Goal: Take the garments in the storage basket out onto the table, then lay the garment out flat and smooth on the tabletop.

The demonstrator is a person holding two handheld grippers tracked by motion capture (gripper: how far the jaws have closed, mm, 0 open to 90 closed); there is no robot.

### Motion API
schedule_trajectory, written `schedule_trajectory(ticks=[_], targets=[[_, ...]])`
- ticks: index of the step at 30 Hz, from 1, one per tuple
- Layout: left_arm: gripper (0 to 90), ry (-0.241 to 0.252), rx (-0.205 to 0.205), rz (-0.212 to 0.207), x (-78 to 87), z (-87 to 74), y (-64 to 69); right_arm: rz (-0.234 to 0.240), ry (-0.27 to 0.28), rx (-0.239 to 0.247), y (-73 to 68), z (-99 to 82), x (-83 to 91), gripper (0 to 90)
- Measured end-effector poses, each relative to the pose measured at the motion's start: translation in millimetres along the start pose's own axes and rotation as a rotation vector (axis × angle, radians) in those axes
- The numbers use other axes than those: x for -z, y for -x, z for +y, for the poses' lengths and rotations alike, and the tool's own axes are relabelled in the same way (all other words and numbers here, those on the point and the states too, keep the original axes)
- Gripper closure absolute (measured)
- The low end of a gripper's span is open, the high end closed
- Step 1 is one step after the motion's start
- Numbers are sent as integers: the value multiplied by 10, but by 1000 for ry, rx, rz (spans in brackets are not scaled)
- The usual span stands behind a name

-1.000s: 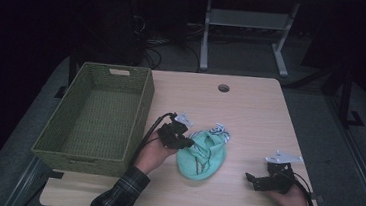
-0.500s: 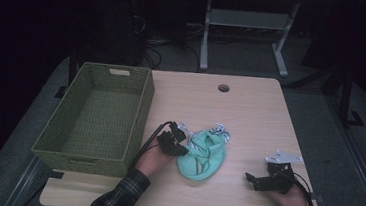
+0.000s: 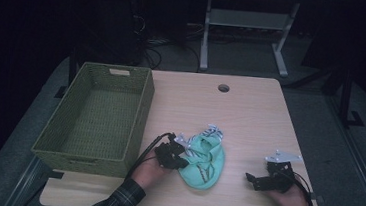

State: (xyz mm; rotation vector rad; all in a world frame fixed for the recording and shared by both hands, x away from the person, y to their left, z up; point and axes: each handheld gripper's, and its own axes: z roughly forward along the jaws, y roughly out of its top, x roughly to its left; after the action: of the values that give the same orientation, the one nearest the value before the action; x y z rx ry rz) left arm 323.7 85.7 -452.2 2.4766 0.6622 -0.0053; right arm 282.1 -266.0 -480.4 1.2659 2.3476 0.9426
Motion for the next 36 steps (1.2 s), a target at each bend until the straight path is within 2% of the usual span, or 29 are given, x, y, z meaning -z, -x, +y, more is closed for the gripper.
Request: schedule_trajectory(ticks=[2, 3, 5, 6, 8, 9, 12, 15, 16, 17, 22, 24, 28, 31, 36], targets=[[895, 14, 8, 1, -13, 0, 11, 7, -3, -2, 9, 27, 1, 16], [895, 18, 10, -1, -18, 3, 10, 15, -4, -6, 10, 45, 5, 48], [896, 24, 14, -3, -24, 6, 14, 59, 10, -7, 12, 88, 31, 169], [896, 24, 14, -3, -24, 6, 14, 71, 19, -5, 19, 116, 37, 171], [896, 22, 7, -2, -24, 7, 15, 73, 21, -11, 17, 143, 40, 187], [896, 7, -14, -1, -14, 8, 3, 77, 26, -6, 15, 173, 37, 217], [897, 17, -1, -3, -21, 7, 8, 103, 51, -8, 24, 315, 22, 316], [897, 14, -3, -2, -19, 9, 8, 131, 69, 6, 28, 442, -17, 395], [896, 14, -3, -2, -19, 9, 8, 131, 69, 6, 28, 442, -17, 395], [897, 18, 0, 3, -24, 14, 21, 149, 79, 21, 27, 528, -56, 437], [897, 7, -12, 3, -14, 7, 8, 184, 70, 48, 9, 699, -183, 512], [897, 15, -3, 2, -18, 5, 14, 188, 66, 52, 3, 725, -210, 531], [897, 5, -16, 6, -14, 10, 7, 206, 54, 77, -16, 870, -328, 616], [897, 17, 4, 4, -23, 12, 22, 226, 54, 86, -28, 967, -410, 651], [897, 17, 2, 4, -23, 11, 22, 240, 48, 102, -70, 1082, -508, 670]])
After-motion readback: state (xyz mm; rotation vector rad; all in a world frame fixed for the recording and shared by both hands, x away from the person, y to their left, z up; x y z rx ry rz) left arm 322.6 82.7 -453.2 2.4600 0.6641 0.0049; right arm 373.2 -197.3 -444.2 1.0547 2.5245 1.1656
